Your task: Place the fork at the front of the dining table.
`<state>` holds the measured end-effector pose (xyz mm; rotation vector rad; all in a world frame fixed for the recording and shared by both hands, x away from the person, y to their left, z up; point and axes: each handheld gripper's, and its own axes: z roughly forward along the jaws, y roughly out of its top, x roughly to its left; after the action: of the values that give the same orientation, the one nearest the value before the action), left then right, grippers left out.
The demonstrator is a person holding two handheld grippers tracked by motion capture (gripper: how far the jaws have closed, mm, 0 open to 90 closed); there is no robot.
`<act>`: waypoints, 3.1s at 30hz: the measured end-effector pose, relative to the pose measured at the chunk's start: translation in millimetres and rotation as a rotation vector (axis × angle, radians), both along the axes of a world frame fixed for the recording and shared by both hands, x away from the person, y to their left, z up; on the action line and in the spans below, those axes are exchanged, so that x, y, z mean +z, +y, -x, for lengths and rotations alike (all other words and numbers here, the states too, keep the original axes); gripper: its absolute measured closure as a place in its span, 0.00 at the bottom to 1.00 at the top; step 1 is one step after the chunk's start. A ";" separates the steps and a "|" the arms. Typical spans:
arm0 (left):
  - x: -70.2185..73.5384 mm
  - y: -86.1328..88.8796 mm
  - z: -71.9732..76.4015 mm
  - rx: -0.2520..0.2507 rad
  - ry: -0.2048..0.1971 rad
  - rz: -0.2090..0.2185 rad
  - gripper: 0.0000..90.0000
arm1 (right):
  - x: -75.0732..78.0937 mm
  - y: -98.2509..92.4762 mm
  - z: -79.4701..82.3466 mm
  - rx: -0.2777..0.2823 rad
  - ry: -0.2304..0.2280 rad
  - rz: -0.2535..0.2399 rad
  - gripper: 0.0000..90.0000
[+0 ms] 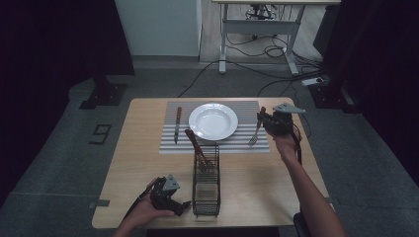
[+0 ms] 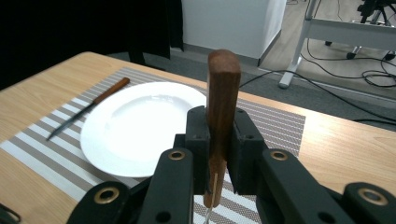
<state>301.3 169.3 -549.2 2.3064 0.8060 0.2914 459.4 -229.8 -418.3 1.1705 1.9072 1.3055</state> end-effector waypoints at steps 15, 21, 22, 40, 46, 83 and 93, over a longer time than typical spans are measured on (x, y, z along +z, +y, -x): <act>0.0 0.0 -0.1 -0.002 0.000 0.000 0.00 | -16.2 14.4 -14.6 -0.034 -0.003 0.058 0.88; 0.0 0.0 -0.1 -0.002 0.000 0.000 0.00 | -19.8 13.7 -17.2 -0.038 0.003 0.052 0.88; 0.0 0.0 -0.1 -0.002 0.000 0.000 0.00 | -21.0 13.6 -18.0 -0.036 0.009 0.054 0.88; 0.0 0.0 -0.1 -0.002 0.001 0.000 0.00 | -41.0 22.4 -23.9 -0.010 0.047 0.059 0.87; 0.0 0.0 -0.1 -0.002 0.000 0.000 0.00 | -53.3 23.5 -28.0 -0.009 0.094 0.094 0.87; 0.0 0.0 -0.1 -0.002 0.000 0.000 0.00 | -63.9 19.7 -44.0 -0.059 0.140 0.118 0.89; 0.0 0.2 0.4 -0.001 0.000 0.000 0.00 | -71.0 30.7 -69.3 -0.080 0.160 0.129 0.89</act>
<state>300.9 169.5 -549.1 2.3067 0.8050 0.2910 528.7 -199.1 -489.3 1.3043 2.0022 1.0578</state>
